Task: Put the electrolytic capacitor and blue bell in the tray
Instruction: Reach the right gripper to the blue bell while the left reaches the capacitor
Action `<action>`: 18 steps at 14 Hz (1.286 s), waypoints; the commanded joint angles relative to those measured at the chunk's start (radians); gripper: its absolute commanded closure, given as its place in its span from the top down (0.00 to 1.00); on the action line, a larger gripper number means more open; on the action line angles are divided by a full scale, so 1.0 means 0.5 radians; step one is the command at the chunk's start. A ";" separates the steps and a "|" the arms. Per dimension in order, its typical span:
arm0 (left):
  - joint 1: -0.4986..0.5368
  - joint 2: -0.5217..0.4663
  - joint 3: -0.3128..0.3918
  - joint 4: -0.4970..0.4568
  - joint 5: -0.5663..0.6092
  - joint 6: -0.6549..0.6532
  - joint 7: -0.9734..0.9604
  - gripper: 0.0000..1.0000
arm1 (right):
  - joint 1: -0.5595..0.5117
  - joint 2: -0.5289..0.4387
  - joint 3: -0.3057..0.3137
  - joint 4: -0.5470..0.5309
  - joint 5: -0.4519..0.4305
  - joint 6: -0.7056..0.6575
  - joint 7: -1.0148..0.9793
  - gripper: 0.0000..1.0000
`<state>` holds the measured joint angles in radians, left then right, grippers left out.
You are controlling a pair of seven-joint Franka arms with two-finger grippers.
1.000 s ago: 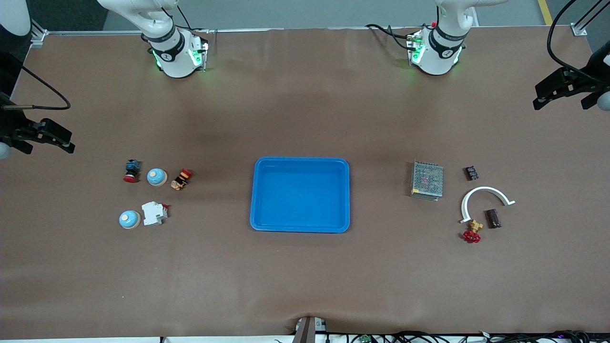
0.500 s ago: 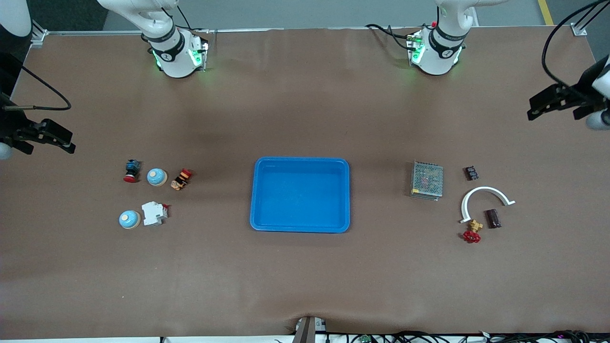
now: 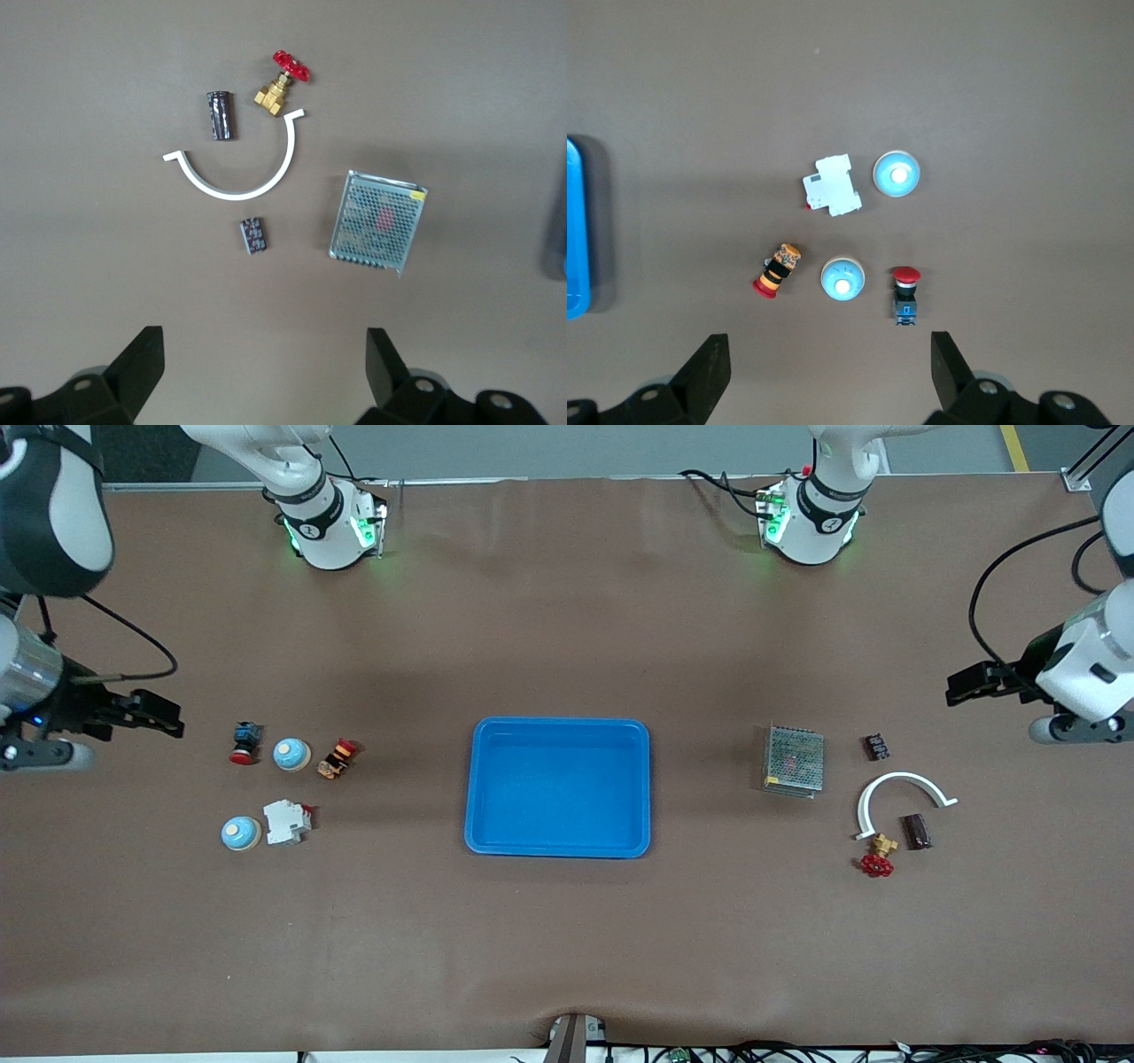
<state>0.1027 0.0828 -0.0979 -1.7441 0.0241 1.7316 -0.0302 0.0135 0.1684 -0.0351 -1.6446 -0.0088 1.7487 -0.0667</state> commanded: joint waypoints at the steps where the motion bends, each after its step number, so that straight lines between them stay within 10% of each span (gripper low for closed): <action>1: 0.073 -0.058 -0.010 -0.337 0.029 0.346 -0.019 1.00 | 0.034 0.172 -0.003 0.043 0.018 0.006 -0.065 1.00; 9: 0.117 0.067 -0.010 -0.880 0.029 0.991 -0.075 1.00 | -0.027 0.500 -0.019 0.043 0.104 0.398 -1.270 1.00; 18: 0.267 0.466 -0.010 -1.031 0.028 1.448 -0.078 0.81 | -0.205 0.819 -0.019 0.046 0.067 0.844 -2.268 1.00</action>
<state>0.2063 0.2801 -0.0976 -2.2574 0.0243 2.4146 -0.0550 -0.0636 0.5438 -0.0580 -1.6436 0.0345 2.1536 -1.1372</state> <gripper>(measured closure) 0.176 0.000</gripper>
